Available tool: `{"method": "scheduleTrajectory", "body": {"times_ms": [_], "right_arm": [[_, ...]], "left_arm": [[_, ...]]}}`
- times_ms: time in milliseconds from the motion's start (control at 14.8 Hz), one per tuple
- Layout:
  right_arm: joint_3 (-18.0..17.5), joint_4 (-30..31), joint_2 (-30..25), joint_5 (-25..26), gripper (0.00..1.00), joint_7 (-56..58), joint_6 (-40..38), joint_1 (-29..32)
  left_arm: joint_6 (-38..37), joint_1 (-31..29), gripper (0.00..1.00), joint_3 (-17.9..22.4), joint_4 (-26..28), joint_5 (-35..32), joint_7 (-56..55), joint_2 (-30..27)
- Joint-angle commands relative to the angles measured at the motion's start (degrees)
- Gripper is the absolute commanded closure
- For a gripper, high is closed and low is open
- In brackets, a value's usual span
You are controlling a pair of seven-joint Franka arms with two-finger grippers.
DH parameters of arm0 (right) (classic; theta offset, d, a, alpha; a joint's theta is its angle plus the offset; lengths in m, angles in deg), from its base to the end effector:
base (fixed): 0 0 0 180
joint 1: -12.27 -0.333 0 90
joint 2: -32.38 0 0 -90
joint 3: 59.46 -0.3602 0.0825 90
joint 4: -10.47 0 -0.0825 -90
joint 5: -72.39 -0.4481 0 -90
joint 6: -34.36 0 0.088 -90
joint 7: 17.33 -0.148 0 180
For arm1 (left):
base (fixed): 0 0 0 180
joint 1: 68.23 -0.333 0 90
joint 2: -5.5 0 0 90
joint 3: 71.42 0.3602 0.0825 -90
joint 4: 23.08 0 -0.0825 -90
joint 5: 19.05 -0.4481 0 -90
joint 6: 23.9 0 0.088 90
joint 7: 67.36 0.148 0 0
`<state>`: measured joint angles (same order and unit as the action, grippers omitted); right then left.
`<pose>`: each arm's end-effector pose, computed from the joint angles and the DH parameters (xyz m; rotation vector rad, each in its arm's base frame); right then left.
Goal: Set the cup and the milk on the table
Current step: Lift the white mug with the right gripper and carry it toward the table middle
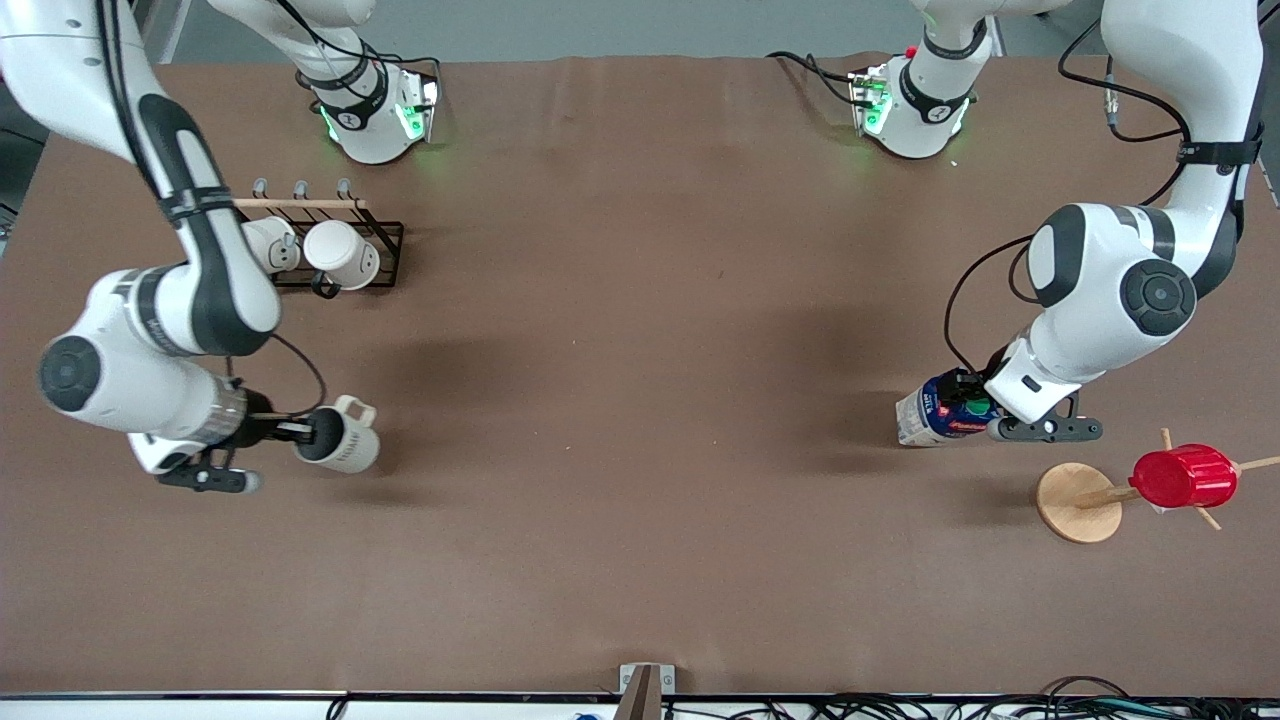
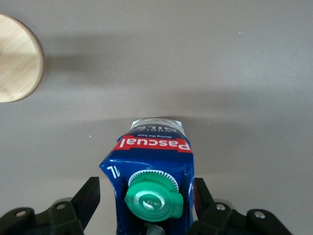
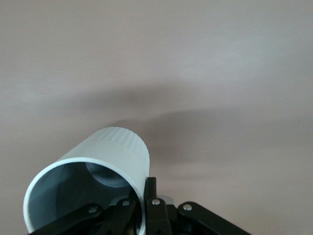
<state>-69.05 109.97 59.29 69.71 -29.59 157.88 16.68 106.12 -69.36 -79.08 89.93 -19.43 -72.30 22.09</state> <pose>0.7245 0.0610 0.2697 -3.0235 0.2522 0.0935 0.6649 -0.0738 0.2869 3.1075 -0.0409 0.0103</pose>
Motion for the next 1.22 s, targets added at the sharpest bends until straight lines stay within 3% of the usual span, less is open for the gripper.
{"method": "scheduleTrajectory", "body": {"times_ms": [0,203,339,746,1017,1153], "right_arm": [[-0.2,-2.3,-0.5,-0.6,0.99,-12.4,-0.5,-6.6],[-0.1,-5.5,1.3,-0.4,1.00,-23.5,0.4,-14.3],[0.3,-6.5,3.5,0.5,0.99,-27.1,1.1,-19.5],[0.3,-7.9,10.2,0.6,0.98,-37.2,11.6,-28.1],[0.7,-8.0,11.6,1.3,0.96,-38.5,11.9,-32.0],[0.7,-8.0,11.8,1.4,0.94,-39.9,12.0,-33.8]], "left_arm": [[0.5,0.0,0.20,-0.2,0.4,-0.3,-1.0,-0.2],[0.4,0.0,0.27,-0.2,0.4,-0.3,-0.9,-0.2],[0.4,0.0,0.37,-0.2,0.4,-0.3,-1.0,-0.2],[0.1,0.0,0.84,-0.2,0.1,-0.3,0.0,-0.2],[-0.4,0.0,0.98,-0.2,-0.4,-0.4,0.3,-0.8],[-0.4,0.1,0.99,-0.2,-0.8,-0.5,0.2,-0.9]]}}
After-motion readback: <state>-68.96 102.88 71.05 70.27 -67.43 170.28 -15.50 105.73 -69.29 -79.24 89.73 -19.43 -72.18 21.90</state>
